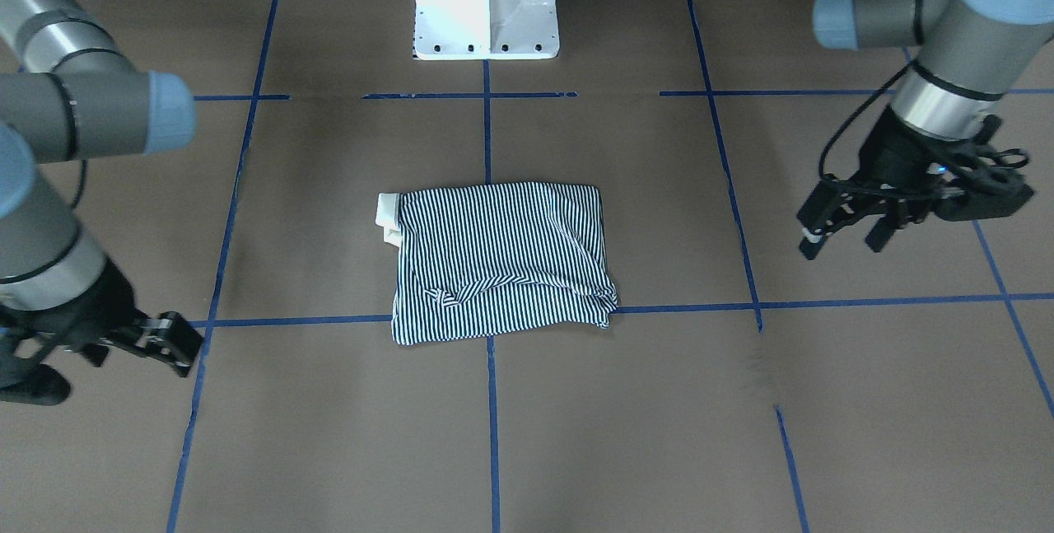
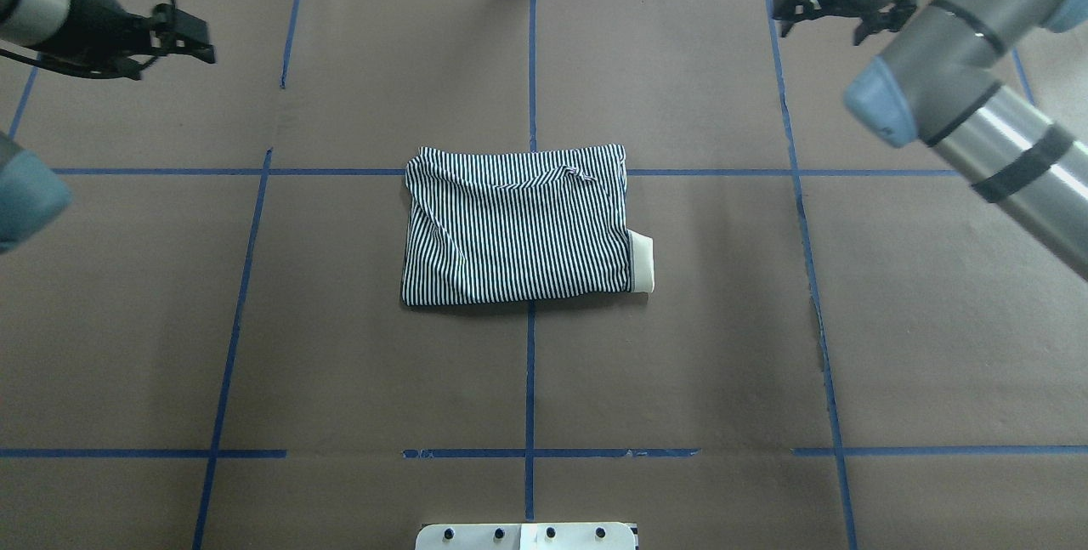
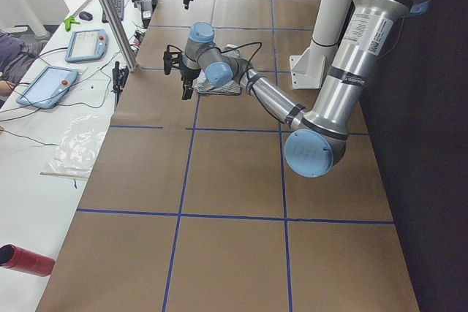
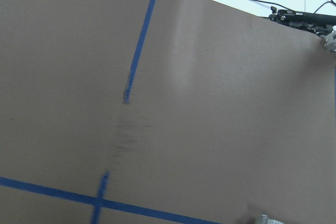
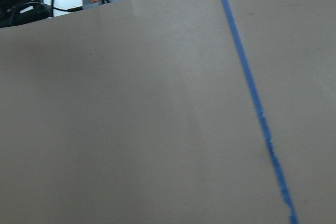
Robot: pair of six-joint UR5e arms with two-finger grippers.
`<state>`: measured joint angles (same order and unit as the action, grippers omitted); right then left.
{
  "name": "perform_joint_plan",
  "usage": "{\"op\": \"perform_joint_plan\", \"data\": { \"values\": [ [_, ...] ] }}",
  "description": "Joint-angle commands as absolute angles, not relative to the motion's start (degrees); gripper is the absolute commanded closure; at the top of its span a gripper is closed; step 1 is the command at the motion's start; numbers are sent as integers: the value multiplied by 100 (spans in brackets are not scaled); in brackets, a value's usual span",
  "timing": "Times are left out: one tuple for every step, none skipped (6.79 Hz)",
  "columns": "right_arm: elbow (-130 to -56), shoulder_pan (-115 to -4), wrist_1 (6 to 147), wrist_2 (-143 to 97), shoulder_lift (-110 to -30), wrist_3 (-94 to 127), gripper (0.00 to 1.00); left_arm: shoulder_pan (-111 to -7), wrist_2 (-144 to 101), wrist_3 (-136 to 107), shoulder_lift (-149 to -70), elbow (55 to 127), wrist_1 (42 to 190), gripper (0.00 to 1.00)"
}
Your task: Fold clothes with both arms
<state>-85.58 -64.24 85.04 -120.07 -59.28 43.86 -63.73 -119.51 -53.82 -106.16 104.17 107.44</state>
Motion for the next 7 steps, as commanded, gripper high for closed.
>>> {"op": "perform_joint_plan", "data": {
  "values": [
    [-8596, -7720, 8586, -12987, -7315, 1244, 0, -7475, -12576, -2745, -9593, 10398, 10653, 0],
    [-8587, -8091, 8570, -13034, -7939, 178, 0, -7819, -12777, -1829, -9441, 10397, 10226, 0],
    [-8596, -8495, 8595, -13278, -8372, -477, 0, -8205, -12823, -610, -9205, 10415, 9908, 0],
    [-8613, -8856, 8561, -13681, -8794, -797, 0, -8722, -12832, 664, -8854, 10398, 9879, 0],
    [-8796, -9268, 8534, -13841, -9041, -808, 0, -8980, -12902, 1138, -8642, 10328, 9827, 0],
    [-9068, -9281, 8517, -13834, -9279, -713, 0, -9000, -13120, 1003, -8457, 10258, 9939, 0],
    [-9131, -9255, 8508, -13773, -9438, -738, 0, -8991, -13131, 932, -8499, 9996, 10175, 0]
  ]
}}
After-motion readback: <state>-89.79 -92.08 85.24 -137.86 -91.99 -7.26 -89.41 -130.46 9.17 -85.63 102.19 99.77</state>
